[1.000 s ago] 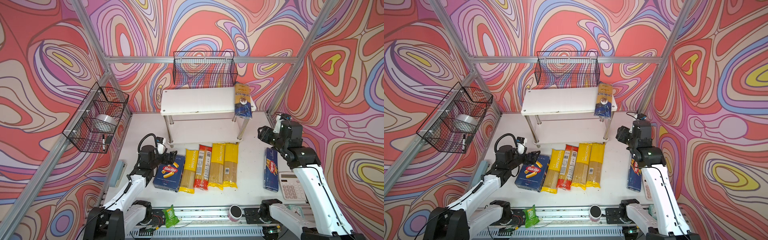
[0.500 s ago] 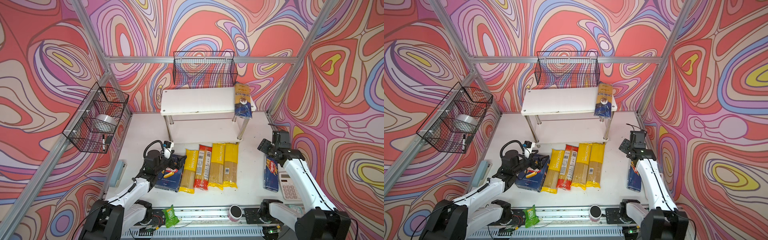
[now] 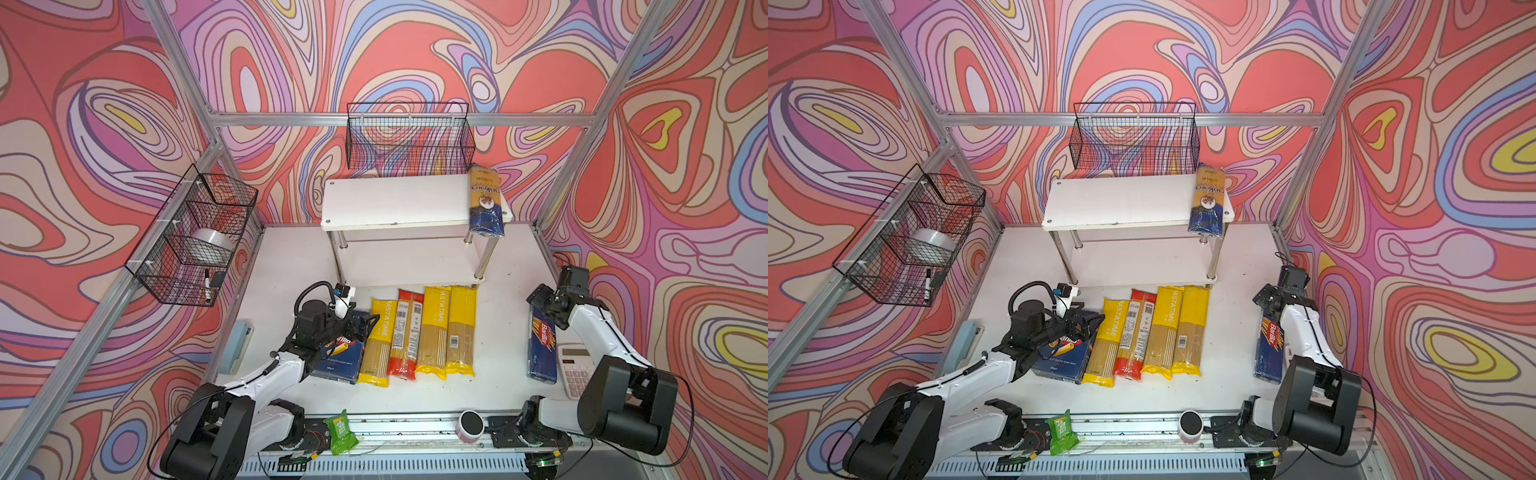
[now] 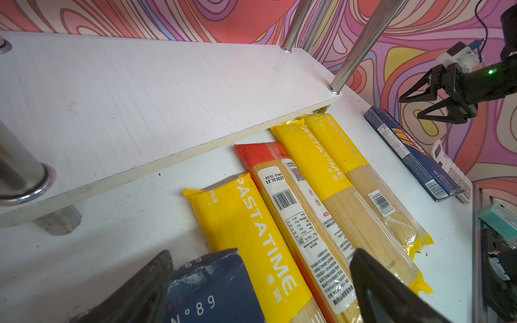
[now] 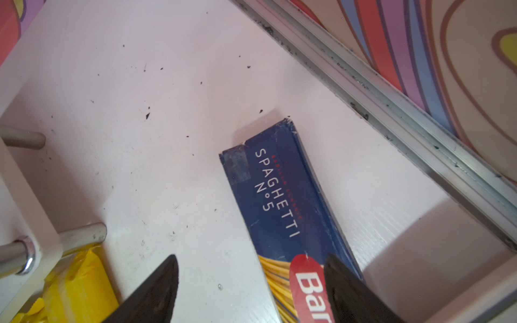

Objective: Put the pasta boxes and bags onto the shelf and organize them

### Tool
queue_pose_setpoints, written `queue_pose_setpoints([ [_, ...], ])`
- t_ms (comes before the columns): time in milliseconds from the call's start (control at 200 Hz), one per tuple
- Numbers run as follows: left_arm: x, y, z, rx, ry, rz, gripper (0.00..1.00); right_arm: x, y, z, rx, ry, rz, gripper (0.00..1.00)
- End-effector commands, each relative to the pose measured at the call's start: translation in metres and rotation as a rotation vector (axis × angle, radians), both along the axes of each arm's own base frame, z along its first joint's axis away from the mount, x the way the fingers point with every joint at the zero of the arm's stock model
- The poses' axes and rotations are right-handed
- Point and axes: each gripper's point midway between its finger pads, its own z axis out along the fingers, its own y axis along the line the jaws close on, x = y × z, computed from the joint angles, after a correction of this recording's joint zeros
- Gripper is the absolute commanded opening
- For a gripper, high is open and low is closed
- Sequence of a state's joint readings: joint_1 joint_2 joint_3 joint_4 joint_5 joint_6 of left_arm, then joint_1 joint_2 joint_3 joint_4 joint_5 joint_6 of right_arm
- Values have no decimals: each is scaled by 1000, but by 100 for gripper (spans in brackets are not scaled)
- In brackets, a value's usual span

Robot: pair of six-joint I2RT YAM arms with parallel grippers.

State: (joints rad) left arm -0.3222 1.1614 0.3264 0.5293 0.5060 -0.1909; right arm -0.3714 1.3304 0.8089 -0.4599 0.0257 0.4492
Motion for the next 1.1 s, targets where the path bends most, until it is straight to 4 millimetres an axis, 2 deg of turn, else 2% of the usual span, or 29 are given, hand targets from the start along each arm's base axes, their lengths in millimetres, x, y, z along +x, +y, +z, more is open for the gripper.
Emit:
queue_pose_setpoints([
  [0,2,-8,11,-16,-43,-43,100,3,-2,-15,74,-60,-20,84],
  [140,1,-11,12,-30,-49,-62,100,1,2,-38,120,-3,-10,84],
  [376,0,-12,12,-26,-55,-70,100,-9,14,-46,162,-23,-19,85],
  [631,2,-12,10,-26,-44,-67,100,-18,35,-69,272,1,11,85],
  [771,3,-10,8,-16,-38,-52,100,-20,50,-65,335,-34,20,85],
  [926,4,-12,6,-17,-27,-58,100,-21,79,-59,394,-54,63,85],
  [1097,6,-12,5,-16,-21,-56,100,-14,103,-33,396,-71,143,85],
])
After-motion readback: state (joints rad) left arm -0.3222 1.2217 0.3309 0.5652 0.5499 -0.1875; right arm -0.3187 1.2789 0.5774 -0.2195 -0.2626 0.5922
